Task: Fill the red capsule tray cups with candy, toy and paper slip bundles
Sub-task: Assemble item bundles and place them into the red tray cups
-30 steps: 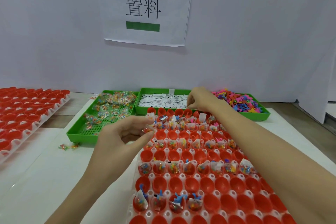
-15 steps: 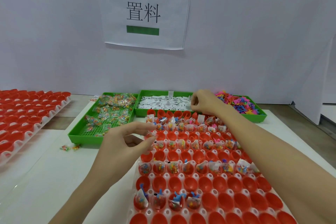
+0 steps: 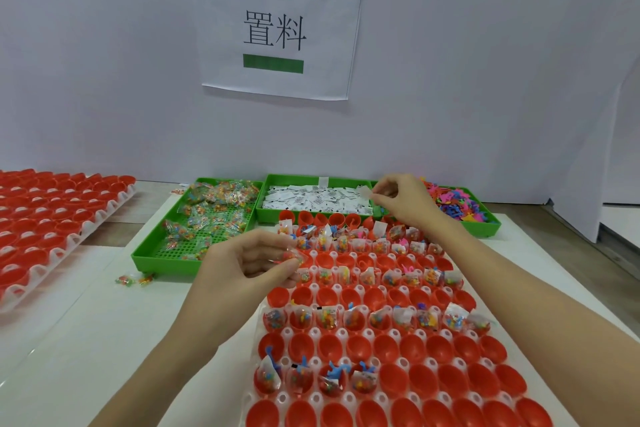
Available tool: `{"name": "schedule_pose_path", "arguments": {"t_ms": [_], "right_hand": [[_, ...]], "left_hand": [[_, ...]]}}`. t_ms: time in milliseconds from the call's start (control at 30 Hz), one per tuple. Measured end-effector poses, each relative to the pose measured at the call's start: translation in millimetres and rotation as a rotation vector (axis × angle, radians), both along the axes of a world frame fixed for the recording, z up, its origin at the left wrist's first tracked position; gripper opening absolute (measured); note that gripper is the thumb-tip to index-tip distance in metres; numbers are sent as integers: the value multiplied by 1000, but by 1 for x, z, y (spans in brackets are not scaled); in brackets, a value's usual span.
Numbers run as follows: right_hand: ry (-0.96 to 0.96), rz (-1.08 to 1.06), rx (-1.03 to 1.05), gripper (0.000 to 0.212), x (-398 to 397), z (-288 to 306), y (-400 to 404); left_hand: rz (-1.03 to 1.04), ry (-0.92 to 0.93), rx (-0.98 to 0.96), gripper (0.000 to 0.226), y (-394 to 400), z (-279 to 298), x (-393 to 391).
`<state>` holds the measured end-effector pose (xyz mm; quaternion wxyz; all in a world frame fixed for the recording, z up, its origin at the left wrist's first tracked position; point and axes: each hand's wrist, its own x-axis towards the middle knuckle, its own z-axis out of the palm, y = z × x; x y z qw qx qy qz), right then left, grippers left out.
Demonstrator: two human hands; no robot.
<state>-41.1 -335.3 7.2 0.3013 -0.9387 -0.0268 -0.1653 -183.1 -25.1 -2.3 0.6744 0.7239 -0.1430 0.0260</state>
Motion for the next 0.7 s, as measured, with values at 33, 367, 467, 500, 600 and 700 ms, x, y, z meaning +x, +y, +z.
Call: {"name": "schedule_pose_path", "arguments": {"t_ms": [33,367,467,500,600,700], "right_hand": [[-20,-16,52,14,-6,1,1],[90,96,405,1,-119,12,48],[148,157,428,2,-155,6,64],[150,170,441,3,-165,4,68],[140,219,428,7,-186,-4,75],[170,291,396,5,-196,-5,74]], "left_hand": [[-13,12,-19,19,0,0,0],[-40,-47,39,21,-7,6,-9],[-111,-5,21,15,-10,6,-11],[-142,-1,40,12,-11,5,-12],[-166,-13,86,12,-15,3,-15],[-203,12,66,14,-17,4,-16]]}}
